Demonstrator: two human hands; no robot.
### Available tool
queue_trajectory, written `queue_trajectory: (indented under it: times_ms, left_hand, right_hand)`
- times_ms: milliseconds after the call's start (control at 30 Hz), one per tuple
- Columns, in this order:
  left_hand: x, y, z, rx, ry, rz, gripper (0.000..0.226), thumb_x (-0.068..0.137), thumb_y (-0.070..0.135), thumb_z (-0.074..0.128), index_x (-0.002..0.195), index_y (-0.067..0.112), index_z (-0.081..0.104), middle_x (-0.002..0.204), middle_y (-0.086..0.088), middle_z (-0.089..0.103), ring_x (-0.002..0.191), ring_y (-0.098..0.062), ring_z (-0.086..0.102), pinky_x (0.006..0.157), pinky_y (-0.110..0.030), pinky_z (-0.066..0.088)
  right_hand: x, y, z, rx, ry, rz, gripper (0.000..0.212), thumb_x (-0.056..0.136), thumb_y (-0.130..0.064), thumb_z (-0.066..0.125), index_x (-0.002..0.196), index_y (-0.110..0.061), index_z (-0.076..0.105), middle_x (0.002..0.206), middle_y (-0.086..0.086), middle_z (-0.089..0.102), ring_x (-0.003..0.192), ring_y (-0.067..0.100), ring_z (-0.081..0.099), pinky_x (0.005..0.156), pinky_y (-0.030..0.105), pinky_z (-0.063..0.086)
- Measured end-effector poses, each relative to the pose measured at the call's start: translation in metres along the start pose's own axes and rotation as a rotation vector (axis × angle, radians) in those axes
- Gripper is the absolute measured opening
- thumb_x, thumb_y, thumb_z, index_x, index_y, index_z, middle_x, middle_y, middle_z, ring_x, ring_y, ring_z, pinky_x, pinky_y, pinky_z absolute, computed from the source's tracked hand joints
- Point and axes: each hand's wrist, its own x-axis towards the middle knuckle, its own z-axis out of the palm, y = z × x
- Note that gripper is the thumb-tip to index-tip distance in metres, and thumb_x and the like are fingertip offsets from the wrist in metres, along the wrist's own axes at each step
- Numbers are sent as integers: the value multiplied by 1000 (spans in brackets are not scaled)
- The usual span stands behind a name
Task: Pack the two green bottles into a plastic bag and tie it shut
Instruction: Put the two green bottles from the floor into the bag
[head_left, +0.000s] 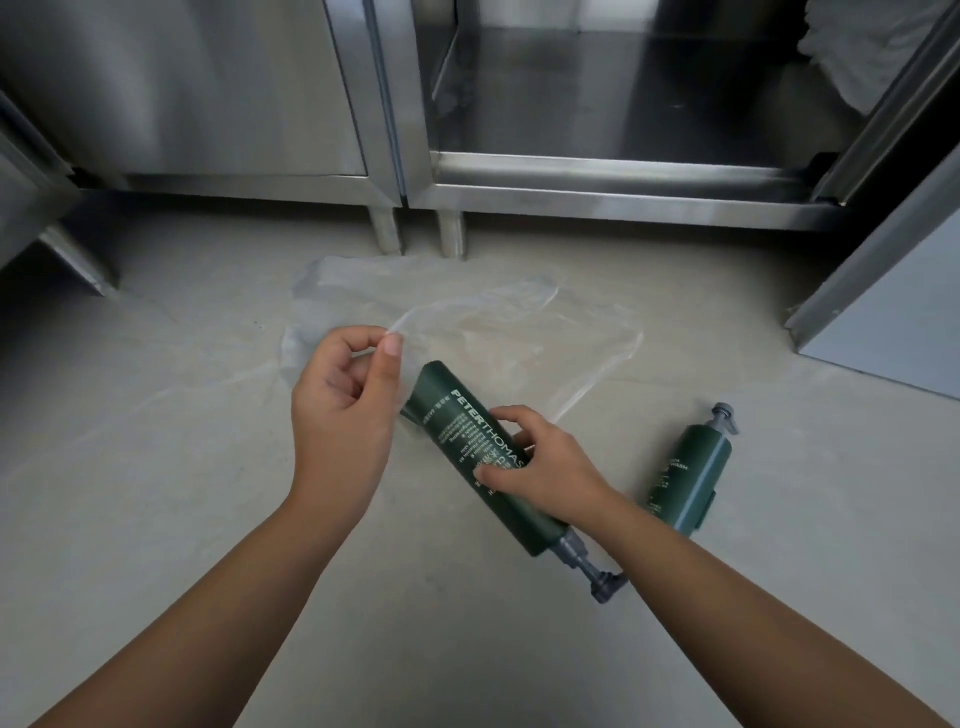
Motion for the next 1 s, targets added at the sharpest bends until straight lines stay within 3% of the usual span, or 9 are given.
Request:
queue_trajectory:
  times_ms: [233,400,567,767,833,933,1000]
  left_hand:
    - [3,19,-26,-36,-10,7,9,81,29,53,77,22,56,43,8,49,41,-3,37,42,-16,33]
    - [1,22,-45,0,10,-24,15,76,36,53,77,21,58,44,7,46,41,-5,35,41,-17,32]
    - [0,23,-56,-4,38,-52,15,76,35,52,76,21,58,44,7,44,41,-5,35,41,-16,33]
    - [-2,24,-60,1,37,-69,15,76,34,51,76,20,58,43,5,45,39,-2,38,41,-14,35]
    - [-3,25,-59,9,31,-69,16,76,35,51,77,20,58,43,6,47,40,-2,41,41,-13,36]
    - [-2,26,-61,14,29,-59,17,76,35,51,77,20,58,44,6,45,41,-3,39,42,-14,36]
    - [-1,23,-63,-9,42,-63,12,79,31,53,75,20,57,43,6,43,40,-5,36,40,-15,33]
  right_hand:
    - [59,-34,31,-35,-40,-27,63,71,-28,72,127,-31,43,104,-1,57,83,15,59,62,24,48]
    - [93,-44,57,13,-85,-15,69,69,-28,74,131,-26,43,120,7,57,90,20,61,74,31,52]
    - [105,-41,84,32,-110,14,67,72,-29,74,131,-21,43,127,10,53,90,16,53,59,19,42]
    - [109,-30,101,-1,-139,17,63,75,-31,72,130,-20,44,129,12,52,94,18,52,76,28,44]
    - [111,-30,103,10,-117,6,57,77,-30,69,128,-18,47,126,11,54,93,17,53,74,25,43]
    - [116,-32,106,55,-59,-10,44,81,-26,65,122,-14,53,118,11,61,85,15,56,58,18,40]
    - [117,-33,107,145,-47,9,42,82,-22,64,122,-15,53,117,11,62,87,16,58,60,18,42]
